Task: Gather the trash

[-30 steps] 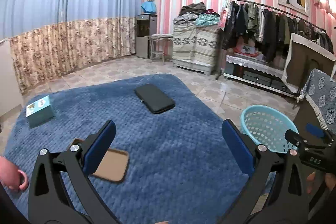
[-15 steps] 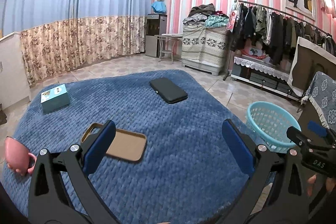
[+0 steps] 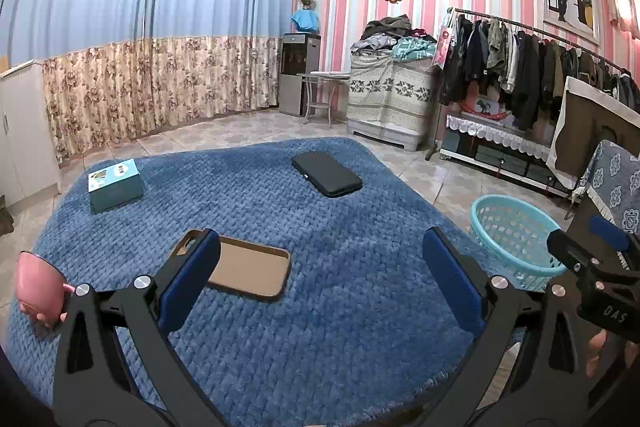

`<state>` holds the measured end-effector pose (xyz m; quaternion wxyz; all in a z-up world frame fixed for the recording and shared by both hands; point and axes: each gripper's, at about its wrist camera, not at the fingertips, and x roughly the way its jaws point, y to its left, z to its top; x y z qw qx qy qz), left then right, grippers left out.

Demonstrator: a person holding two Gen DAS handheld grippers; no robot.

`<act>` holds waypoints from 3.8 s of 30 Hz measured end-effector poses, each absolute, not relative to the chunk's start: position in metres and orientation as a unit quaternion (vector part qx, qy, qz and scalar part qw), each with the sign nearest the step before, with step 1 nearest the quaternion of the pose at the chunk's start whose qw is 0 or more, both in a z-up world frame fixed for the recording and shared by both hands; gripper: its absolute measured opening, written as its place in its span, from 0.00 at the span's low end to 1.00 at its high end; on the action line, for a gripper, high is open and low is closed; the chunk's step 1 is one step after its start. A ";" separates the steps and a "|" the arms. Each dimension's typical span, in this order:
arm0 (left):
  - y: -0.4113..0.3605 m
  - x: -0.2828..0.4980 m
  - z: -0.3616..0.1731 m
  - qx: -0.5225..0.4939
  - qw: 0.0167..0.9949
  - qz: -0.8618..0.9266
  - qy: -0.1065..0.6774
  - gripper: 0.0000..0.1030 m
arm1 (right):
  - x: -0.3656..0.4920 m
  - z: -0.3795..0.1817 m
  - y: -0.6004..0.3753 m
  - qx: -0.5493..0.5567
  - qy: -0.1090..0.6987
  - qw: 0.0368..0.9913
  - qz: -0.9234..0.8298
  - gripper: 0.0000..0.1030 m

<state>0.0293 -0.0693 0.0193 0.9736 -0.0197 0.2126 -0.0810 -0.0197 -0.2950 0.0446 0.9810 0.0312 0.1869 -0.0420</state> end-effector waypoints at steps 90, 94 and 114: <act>-0.062 0.010 0.024 -0.008 0.976 -0.087 0.200 0.95 | -0.025 0.051 -0.290 0.040 0.173 0.984 -0.027 0.96; -0.063 0.010 0.023 -0.009 0.976 -0.086 0.200 0.95 | -0.026 0.050 -0.289 0.039 0.173 0.984 -0.027 0.96; -0.059 0.009 0.031 -0.004 0.978 -0.076 0.193 0.95 | -0.026 0.048 -0.288 0.039 0.173 0.984 -0.026 0.96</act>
